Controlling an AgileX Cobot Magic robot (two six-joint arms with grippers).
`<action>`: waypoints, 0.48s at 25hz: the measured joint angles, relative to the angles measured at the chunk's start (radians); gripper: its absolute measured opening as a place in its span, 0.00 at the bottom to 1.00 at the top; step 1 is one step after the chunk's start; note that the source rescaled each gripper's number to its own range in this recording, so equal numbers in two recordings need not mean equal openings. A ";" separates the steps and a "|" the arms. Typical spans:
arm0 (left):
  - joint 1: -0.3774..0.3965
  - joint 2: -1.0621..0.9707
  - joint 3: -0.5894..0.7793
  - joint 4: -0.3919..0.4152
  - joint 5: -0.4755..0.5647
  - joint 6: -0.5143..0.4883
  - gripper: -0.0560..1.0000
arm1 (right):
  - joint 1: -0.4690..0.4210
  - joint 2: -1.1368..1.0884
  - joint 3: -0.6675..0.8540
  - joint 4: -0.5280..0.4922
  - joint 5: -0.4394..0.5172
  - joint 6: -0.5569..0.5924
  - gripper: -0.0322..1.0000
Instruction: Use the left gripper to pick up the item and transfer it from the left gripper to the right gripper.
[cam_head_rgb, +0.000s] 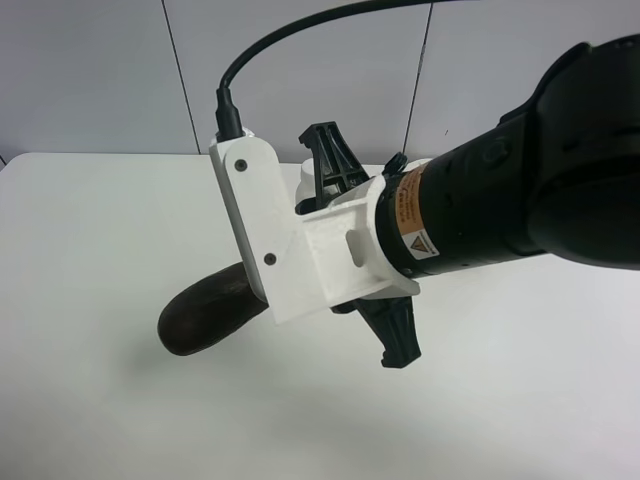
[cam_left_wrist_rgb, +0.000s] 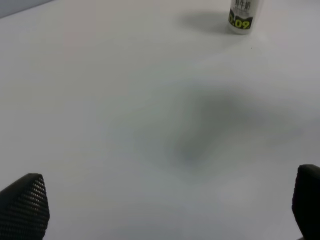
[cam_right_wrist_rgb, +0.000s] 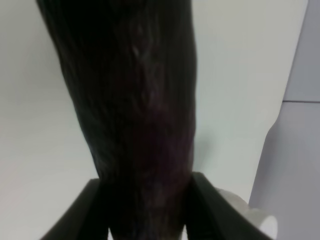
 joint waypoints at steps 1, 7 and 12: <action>0.000 -0.041 0.026 0.000 0.000 -0.001 0.99 | 0.000 0.000 0.000 0.003 0.000 0.001 0.04; 0.000 -0.119 0.124 -0.018 -0.009 -0.008 0.99 | 0.000 0.000 0.000 0.026 0.000 0.020 0.04; 0.000 -0.119 0.172 -0.070 -0.107 -0.008 0.99 | 0.000 0.000 0.000 0.030 0.000 0.057 0.04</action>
